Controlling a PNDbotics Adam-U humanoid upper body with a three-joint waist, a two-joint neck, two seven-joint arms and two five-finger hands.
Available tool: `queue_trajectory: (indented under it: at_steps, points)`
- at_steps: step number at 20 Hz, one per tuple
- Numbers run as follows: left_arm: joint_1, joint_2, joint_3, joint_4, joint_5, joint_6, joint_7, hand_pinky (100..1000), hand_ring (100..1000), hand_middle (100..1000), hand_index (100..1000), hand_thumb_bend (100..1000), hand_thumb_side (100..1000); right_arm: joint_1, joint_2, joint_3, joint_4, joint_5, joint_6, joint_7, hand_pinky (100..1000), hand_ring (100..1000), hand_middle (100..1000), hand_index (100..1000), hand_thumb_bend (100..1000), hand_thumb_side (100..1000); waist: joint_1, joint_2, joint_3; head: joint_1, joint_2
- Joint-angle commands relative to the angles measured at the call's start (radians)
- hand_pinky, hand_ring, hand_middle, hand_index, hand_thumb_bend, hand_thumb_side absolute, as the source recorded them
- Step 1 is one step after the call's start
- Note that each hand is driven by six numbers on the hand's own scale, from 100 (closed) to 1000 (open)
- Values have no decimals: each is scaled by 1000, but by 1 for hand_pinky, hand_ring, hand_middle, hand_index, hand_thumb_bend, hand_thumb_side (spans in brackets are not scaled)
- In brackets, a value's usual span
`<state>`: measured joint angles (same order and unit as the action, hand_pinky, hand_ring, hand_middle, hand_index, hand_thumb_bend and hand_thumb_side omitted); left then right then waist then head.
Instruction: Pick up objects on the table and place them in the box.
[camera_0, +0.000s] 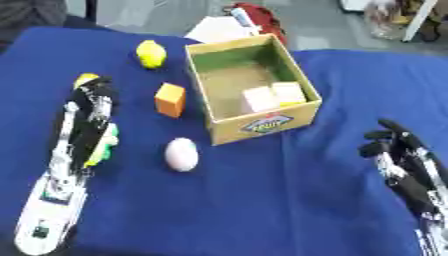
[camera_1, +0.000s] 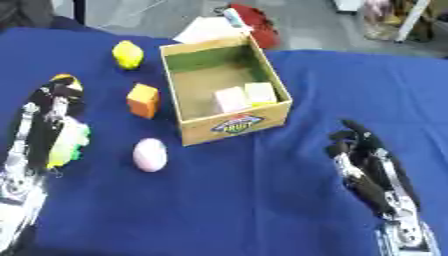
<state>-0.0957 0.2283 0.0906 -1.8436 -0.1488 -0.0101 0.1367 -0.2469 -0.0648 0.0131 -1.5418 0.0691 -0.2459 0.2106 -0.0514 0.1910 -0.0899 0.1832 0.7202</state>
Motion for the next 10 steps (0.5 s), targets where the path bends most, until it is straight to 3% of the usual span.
queue_trajectory:
  at_steps: [1, 6, 10]
  points:
    - [-9, 11, 10, -20, 2, 0, 4, 636, 625, 609, 814, 100, 718, -10, -10, -5, -21, 1, -1, -2, 649, 626, 671, 900, 100, 401, 0, -20, 0, 0, -5]
    - [-15, 37, 21, -29, -9, 5, 7, 637, 626, 611, 815, 100, 692, -9, -11, -6, -20, 2, 0, -2, 648, 626, 671, 900, 100, 398, 1, -20, 0, -1, -5]
    - [-18, 131, 30, -40, -29, 16, 0, 649, 637, 623, 825, 100, 621, -7, -15, -8, -18, 3, 0, -4, 649, 626, 671, 900, 100, 399, 6, -24, 2, -9, -2]
